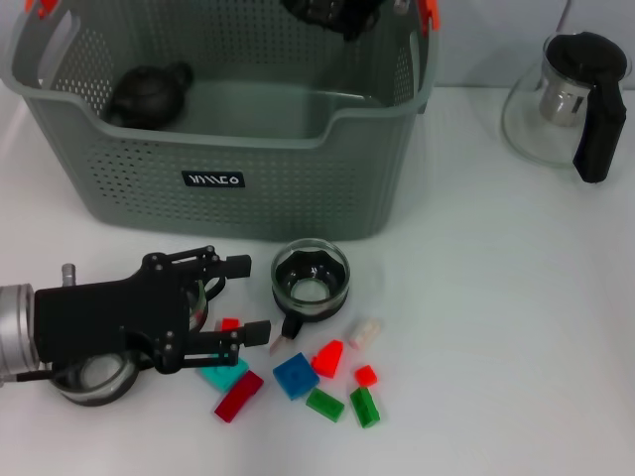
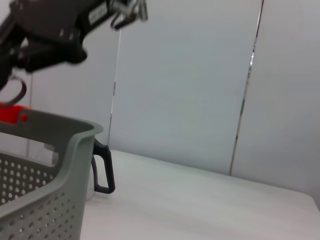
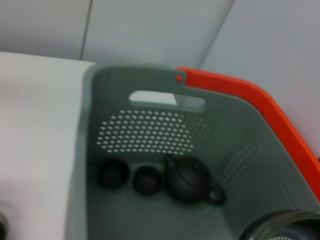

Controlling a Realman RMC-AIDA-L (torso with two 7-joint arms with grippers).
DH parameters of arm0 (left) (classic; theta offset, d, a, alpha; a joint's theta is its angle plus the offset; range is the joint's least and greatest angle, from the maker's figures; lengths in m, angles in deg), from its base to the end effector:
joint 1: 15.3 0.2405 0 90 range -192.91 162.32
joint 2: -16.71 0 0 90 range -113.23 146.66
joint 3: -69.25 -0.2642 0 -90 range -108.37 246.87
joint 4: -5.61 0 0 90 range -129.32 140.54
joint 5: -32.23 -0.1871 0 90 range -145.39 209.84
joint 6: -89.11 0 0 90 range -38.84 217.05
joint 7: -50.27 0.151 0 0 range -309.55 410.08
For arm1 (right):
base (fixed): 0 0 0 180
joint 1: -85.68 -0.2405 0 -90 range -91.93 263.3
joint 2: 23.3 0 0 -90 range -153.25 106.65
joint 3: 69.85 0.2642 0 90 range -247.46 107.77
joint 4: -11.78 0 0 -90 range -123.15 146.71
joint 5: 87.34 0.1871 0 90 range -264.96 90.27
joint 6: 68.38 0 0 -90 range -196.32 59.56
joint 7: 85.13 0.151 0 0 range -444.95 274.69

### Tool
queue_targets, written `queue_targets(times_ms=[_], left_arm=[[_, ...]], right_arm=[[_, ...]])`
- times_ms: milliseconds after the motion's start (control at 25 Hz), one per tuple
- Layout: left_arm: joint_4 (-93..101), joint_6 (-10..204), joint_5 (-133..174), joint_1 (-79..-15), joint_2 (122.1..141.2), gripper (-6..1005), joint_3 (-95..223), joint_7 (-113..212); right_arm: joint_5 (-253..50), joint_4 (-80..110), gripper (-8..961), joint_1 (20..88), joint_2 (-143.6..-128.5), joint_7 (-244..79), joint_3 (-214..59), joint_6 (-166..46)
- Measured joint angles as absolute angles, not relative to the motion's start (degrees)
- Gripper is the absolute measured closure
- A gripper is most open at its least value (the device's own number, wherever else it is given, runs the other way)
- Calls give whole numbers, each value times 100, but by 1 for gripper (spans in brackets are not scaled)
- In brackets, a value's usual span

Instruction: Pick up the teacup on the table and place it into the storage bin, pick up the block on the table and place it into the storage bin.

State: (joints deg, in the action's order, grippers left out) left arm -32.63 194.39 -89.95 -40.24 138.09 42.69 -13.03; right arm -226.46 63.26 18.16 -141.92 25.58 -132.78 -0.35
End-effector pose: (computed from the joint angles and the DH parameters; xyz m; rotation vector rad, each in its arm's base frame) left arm -0.2658 0.2601 -0.0063 -2.7662 -0.3945 -0.8702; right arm 0.0217 0.4519 -0.0202 -2.7049 -0.0698 -0.0362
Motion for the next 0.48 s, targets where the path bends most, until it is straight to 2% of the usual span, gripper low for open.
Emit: queue_targets(times_ms=[240, 480], left_arm=[[-3212, 19445, -8970, -4017, 13797, 202, 4337, -1297], [-3209, 19449, -8916, -4016, 13802, 201, 4345, -1282]], right_arm=[[-22623, 5514, 902, 1707, -14159, 2253, -13272, -849], [-22590, 4735, 902, 1628, -14270, 1875, -13270, -1743]])
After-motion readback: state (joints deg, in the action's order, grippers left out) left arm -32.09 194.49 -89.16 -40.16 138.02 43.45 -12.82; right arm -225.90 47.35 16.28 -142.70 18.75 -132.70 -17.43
